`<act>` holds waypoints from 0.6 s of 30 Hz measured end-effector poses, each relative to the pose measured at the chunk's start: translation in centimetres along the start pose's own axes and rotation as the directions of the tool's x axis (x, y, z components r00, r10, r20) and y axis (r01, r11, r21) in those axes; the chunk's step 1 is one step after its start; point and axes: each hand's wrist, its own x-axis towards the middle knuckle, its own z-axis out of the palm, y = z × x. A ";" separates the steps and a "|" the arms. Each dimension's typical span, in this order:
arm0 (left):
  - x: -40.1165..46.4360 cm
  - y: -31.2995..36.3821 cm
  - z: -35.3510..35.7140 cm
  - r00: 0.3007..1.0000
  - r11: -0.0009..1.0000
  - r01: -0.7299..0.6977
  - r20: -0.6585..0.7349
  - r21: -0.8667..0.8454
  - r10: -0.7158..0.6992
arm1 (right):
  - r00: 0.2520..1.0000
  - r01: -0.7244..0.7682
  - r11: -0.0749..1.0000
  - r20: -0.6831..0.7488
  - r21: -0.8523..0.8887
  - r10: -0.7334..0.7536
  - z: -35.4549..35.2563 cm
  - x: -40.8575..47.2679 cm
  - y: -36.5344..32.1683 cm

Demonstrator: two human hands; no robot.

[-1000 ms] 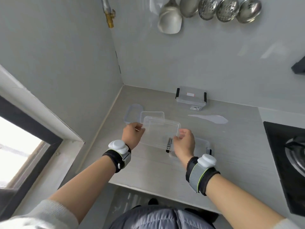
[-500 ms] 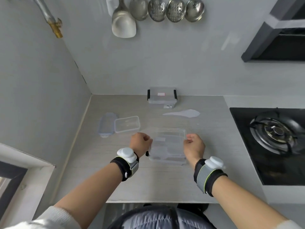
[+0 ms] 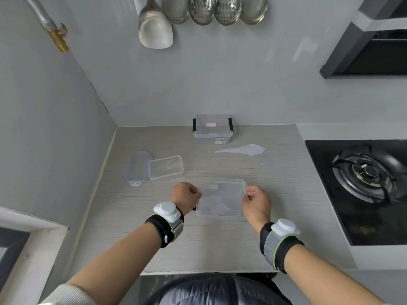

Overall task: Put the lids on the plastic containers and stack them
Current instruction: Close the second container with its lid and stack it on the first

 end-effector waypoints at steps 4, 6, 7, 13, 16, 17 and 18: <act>0.1 0.0 -0.1 1.000 1.000 0.006 -0.003 -0.005 -0.006 | 1.000 0.019 1.000 0.016 -0.024 -0.019 0.0 -0.1 0.1; 0.1 0.0 -0.1 1.000 1.000 0.010 0.004 -0.006 -0.010 | 0.999 0.042 0.998 0.019 -0.053 -0.041 0.0 -0.2 0.4; 0.2 0.0 -0.1 1.000 1.000 0.016 0.005 -0.014 -0.016 | 0.998 0.053 0.996 0.021 -0.070 -0.052 0.0 -0.3 0.6; 0.2 -0.3 0.1 0.999 0.998 0.035 0.001 -0.048 -0.035 | 0.998 -0.006 0.998 0.057 -0.057 0.009 -0.5 -0.1 0.3; 0.3 -0.3 0.3 0.999 0.998 0.035 0.001 -0.044 -0.035 | 0.993 -0.085 0.996 0.082 -0.028 0.087 -0.8 0.4 0.1; 0.4 -0.4 0.3 0.999 0.999 0.037 0.001 -0.032 -0.037 | 0.991 -0.099 0.995 0.083 -0.032 0.101 -0.8 0.4 0.1; 0.4 -0.5 0.4 0.999 0.999 0.032 -0.006 -0.009 -0.032 | 0.991 -0.107 0.994 0.080 -0.038 0.109 -0.9 0.4 0.0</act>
